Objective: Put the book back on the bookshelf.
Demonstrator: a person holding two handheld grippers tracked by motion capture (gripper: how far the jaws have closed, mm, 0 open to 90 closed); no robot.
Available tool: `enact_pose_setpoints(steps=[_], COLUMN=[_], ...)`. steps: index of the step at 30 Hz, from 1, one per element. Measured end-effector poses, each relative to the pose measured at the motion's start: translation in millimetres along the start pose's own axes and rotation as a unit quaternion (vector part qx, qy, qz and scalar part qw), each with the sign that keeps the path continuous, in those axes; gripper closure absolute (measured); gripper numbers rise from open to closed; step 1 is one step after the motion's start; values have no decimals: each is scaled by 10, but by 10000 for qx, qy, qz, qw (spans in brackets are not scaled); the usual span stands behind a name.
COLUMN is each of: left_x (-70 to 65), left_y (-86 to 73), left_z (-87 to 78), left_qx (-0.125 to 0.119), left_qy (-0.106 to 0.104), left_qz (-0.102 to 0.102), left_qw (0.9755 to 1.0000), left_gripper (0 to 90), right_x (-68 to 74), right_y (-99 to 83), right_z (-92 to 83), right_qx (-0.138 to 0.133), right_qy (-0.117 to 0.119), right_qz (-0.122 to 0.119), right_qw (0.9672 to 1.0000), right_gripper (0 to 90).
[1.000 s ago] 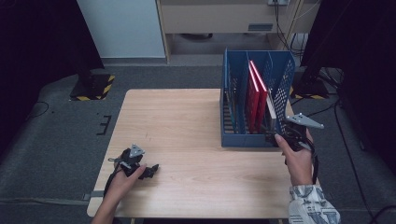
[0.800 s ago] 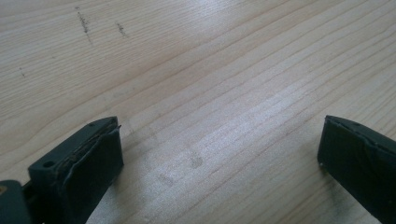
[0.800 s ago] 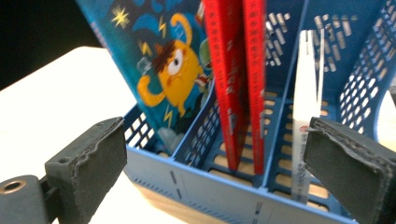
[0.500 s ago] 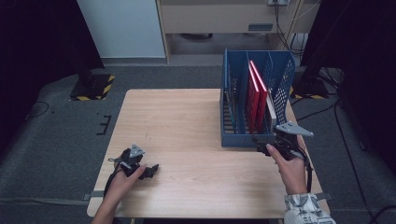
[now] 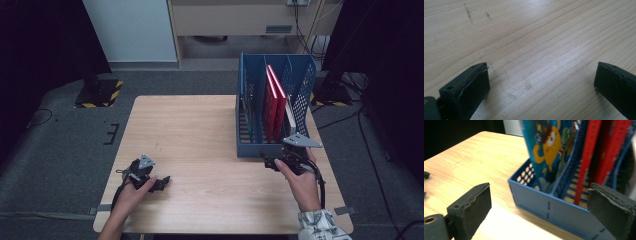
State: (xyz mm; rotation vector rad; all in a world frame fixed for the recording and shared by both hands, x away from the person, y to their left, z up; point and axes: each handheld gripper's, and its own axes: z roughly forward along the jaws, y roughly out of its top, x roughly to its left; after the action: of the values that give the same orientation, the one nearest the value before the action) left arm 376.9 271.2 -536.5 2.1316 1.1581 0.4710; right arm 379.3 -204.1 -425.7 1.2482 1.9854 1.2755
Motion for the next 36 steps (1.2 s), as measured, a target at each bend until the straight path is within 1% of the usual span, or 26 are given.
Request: enact_pose_setpoints(steps=[3, 5, 6, 8, 12, 14, 15, 16, 17, 18, 19, 22, 23, 24, 27, 32, 35, 36], left_x=[0, -1, -1, -1, -1, -1, -1, -1, -1, -2, -2, -2, -3, -3, -3, -3, -3, -3], left_y=[0, 0, 0, 0, 0, 0, 0, 0, 0, 0, 0, 0, 0, 0, 0, 0, 0, 0], left_z=[0, 0, 0, 0, 0, 0, 0, 0, 0, -2, -2, -2, -2, -2, -2, -2, -2, -2], left_qx=[1, 0, 0, 0, 0, 1, 1, 1, 1, 10, 9, 9, 8, 8, 8, 7, 9, 7], left_qy=[-1, -2, -2, -3, -4, -4, -4, -6, -6, -6, -8, -9, -9, -10, -11, -11, -11, -12], left_qz=[0, -1, 0, 1, 0, 1, 1, 1, 1, 5, 7, 7, 5, 7, 8, 8, 9, 7], left_qw=[10000, 10000, 10000, 10000, 10000, 10000, 10000, 10000, 10000, 10000, 10000, 10000, 10000, 10000, 10000, 10000, 10000, 10000], left_gripper=[0, 0, 0, 0, 0, 0, 0, 0, 0, 0, 0, 0, 0, 0, 0, 0, 0, 0], right_x=[84, 104, 174, 229, 374, 400, 471, 500, 500, 554, 575, 663, 663, 728, 797, 894, 936, 949], right_y=[20, 26, 42, 54, 87, 93, 106, 108, 108, 107, 103, 80, 80, 63, 43, -38, -111, -135], right_z=[29, 36, 64, 85, 132, 139, 165, 179, 179, 207, 215, 249, 249, 273, 302, 374, 425, 442], right_qx=[11, 14, 40, 60, 98, 102, 112, 121, 121, 159, 182, 260, 260, 314, 379, 517, 635, 659], right_qy=[79, 106, 199, 303, 437, 464, 547, 570, 570, 620, 626, 682, 682, 738, 787, 870, 910, 919], right_qz=[-45, -70, -99, -97, -178, -192, -236, -261, -261, -294, -306, -402, -402, -469, -526, -575, -533, -577], right_qw=[10000, 9999, 9997, 9995, 9988, 9987, 9982, 9980, 9980, 9975, 9974, 9965, 9965, 9957, 9948, 9932, 9924, 9919], right_gripper=[57, 57, 57, 57, 57, 57, 57, 57, 57, 57, 57, 57, 57, 57, 57, 57, 57, 57])
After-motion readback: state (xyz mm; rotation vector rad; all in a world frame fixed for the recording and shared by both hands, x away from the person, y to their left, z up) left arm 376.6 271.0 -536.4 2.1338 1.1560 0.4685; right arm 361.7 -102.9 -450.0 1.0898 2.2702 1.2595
